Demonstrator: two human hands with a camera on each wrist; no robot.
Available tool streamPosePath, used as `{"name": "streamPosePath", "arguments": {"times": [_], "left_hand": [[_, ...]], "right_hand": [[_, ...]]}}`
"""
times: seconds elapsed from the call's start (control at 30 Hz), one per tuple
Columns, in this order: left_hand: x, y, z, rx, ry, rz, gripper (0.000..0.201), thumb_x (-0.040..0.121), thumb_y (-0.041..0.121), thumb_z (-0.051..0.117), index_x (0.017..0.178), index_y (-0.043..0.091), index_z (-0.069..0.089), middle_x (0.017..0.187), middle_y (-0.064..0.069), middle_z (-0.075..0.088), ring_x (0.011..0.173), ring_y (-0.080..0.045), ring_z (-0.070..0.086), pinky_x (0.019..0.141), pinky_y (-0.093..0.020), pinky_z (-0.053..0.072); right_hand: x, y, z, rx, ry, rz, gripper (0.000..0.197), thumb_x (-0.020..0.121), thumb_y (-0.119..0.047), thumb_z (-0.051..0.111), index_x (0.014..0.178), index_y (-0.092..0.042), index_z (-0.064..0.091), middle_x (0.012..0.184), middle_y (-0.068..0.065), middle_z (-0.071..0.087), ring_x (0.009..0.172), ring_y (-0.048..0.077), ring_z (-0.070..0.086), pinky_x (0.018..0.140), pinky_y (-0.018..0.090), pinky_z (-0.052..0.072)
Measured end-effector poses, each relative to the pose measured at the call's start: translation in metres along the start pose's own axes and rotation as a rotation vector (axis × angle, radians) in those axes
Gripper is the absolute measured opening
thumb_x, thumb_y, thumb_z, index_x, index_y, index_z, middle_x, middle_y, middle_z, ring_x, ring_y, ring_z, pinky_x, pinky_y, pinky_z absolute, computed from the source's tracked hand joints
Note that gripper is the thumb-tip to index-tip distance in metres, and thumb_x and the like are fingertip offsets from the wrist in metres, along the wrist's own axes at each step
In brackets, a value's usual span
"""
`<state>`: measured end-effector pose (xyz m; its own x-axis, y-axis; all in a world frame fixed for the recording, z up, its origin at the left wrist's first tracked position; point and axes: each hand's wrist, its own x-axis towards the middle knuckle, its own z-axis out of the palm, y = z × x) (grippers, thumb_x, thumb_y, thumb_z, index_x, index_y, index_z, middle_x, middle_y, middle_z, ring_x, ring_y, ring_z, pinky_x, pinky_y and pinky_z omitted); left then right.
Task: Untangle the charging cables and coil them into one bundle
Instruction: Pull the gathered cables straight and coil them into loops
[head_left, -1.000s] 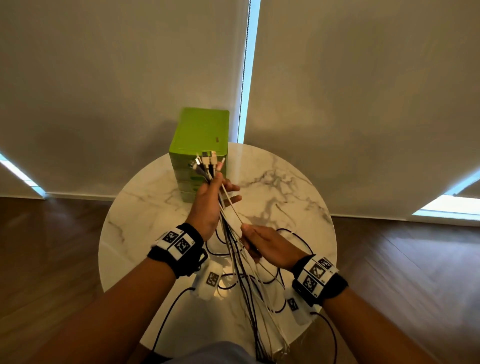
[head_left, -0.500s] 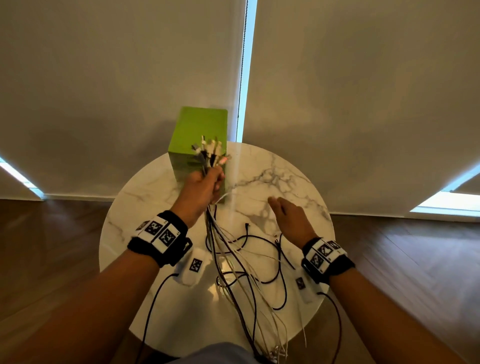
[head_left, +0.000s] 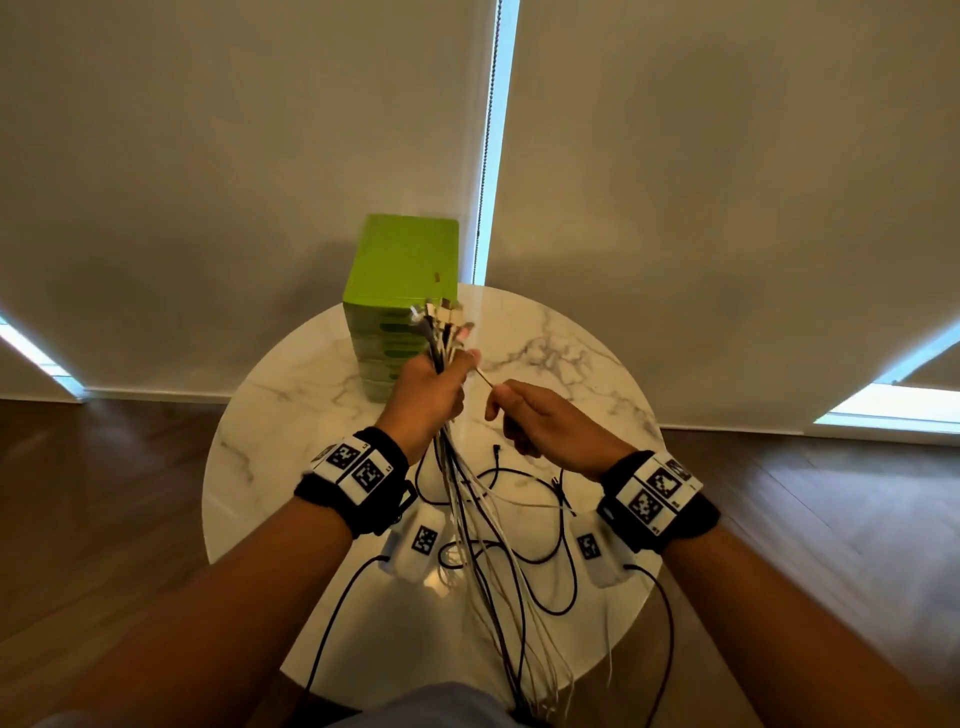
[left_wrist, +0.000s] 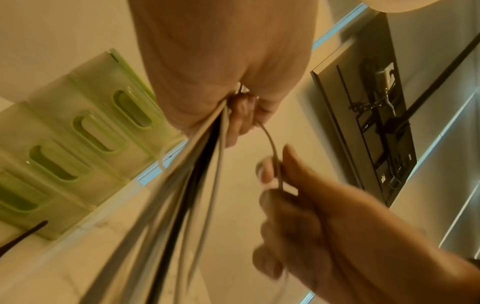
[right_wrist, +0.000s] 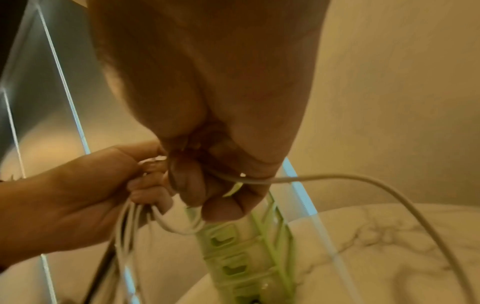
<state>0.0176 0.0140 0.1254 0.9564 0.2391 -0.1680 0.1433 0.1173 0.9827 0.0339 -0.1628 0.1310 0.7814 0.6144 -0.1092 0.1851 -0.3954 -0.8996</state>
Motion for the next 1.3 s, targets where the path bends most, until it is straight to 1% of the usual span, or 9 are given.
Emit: {"name": "streamPosePath", "arguments": {"times": [0.2, 0.3, 0.53, 0.63, 0.77, 1.07, 1.13, 1.2, 1.3], "left_hand": [[0.016, -0.001, -0.005, -0.036, 0.154, 0.082, 0.017, 0.096, 0.028, 0.066, 0.082, 0.019, 0.062, 0.055, 0.007, 0.048, 0.053, -0.014, 0.043, 0.052, -0.027, 0.035], [0.012, -0.002, 0.01, -0.041, 0.054, 0.133, 0.016, 0.096, 0.025, 0.067, 0.087, 0.013, 0.062, 0.063, -0.005, 0.04, 0.056, -0.018, 0.035, 0.052, -0.031, 0.03], [-0.02, 0.002, 0.076, -0.044, -0.287, 0.109, 0.029, 0.098, 0.03, 0.064, 0.075, 0.019, 0.05, 0.055, 0.005, 0.028, 0.046, -0.012, 0.024, 0.046, -0.026, 0.024], [-0.031, -0.002, 0.097, -0.025, -0.35, 0.098, 0.029, 0.098, 0.032, 0.063, 0.08, 0.014, 0.049, 0.059, -0.002, 0.027, 0.05, -0.015, 0.025, 0.05, -0.03, 0.024], [-0.035, -0.016, 0.108, 0.046, -0.362, 0.08, 0.029, 0.098, 0.042, 0.06, 0.084, 0.018, 0.052, 0.05, 0.008, 0.031, 0.046, -0.014, 0.027, 0.05, -0.029, 0.028], [-0.043, -0.015, 0.115, -0.186, -0.393, -0.06, 0.033, 0.101, 0.041, 0.055, 0.08, 0.016, 0.055, 0.055, 0.006, 0.027, 0.048, -0.012, 0.019, 0.048, -0.024, 0.02], [-0.048, -0.012, 0.114, -0.266, -0.427, -0.114, 0.034, 0.104, 0.036, 0.051, 0.078, 0.014, 0.055, 0.059, 0.004, 0.02, 0.051, -0.012, 0.013, 0.047, -0.023, 0.015], [-0.052, -0.011, 0.112, -0.305, -0.472, -0.154, 0.035, 0.105, 0.035, 0.049, 0.076, 0.015, 0.055, 0.063, 0.001, 0.015, 0.054, -0.014, 0.01, 0.046, -0.021, 0.014], [-0.059, -0.01, 0.11, -0.292, -0.526, -0.209, 0.035, 0.101, 0.036, 0.053, 0.073, 0.016, 0.055, 0.06, 0.004, 0.019, 0.053, -0.013, 0.01, 0.046, -0.021, 0.014]], "right_hand": [[-0.038, 0.044, -0.044, -0.48, 0.026, 0.207, 0.044, 0.106, -0.05, 0.033, 0.086, -0.021, 0.06, 0.081, -0.005, 0.062, 0.078, 0.015, 0.058, 0.074, 0.032, 0.04], [-0.053, 0.049, -0.054, -0.487, 0.139, 0.219, 0.032, 0.107, -0.044, 0.038, 0.098, -0.018, 0.056, 0.084, 0.0, 0.065, 0.076, 0.02, 0.059, 0.063, 0.032, 0.04], [-0.086, 0.053, -0.045, -0.428, 0.087, 0.267, 0.019, 0.104, -0.042, 0.046, 0.116, -0.028, 0.047, 0.078, 0.004, 0.067, 0.069, 0.02, 0.062, 0.064, 0.032, 0.045], [-0.116, 0.074, -0.047, -0.412, 0.166, 0.272, 0.019, 0.106, -0.043, 0.042, 0.11, -0.029, 0.055, 0.077, -0.009, 0.064, 0.073, 0.017, 0.061, 0.073, 0.038, 0.049], [-0.164, 0.117, -0.053, -0.301, 0.361, 0.325, 0.02, 0.106, -0.036, 0.043, 0.102, -0.026, 0.06, 0.076, -0.028, 0.061, 0.072, -0.003, 0.057, 0.072, 0.025, 0.043], [-0.247, 0.199, -0.016, -0.372, 0.228, 0.785, 0.033, 0.104, -0.019, 0.046, 0.073, -0.029, 0.049, 0.078, -0.003, 0.057, 0.08, 0.021, 0.057, 0.066, 0.024, 0.041], [-0.253, 0.207, -0.009, -0.351, 0.162, 0.86, 0.021, 0.102, -0.014, 0.047, 0.091, -0.024, 0.062, 0.099, -0.001, 0.063, 0.1, 0.024, 0.058, 0.089, 0.036, 0.049], [-0.246, 0.201, -0.009, -0.372, 0.2, 0.807, 0.032, 0.102, -0.012, 0.048, 0.132, -0.01, 0.057, 0.137, 0.01, 0.053, 0.132, 0.031, 0.047, 0.111, 0.045, 0.038], [-0.212, 0.164, -0.016, -0.231, 0.449, 0.537, 0.046, 0.1, -0.013, 0.053, 0.145, -0.01, 0.044, 0.148, 0.012, 0.044, 0.139, 0.028, 0.041, 0.115, 0.043, 0.035]]}}
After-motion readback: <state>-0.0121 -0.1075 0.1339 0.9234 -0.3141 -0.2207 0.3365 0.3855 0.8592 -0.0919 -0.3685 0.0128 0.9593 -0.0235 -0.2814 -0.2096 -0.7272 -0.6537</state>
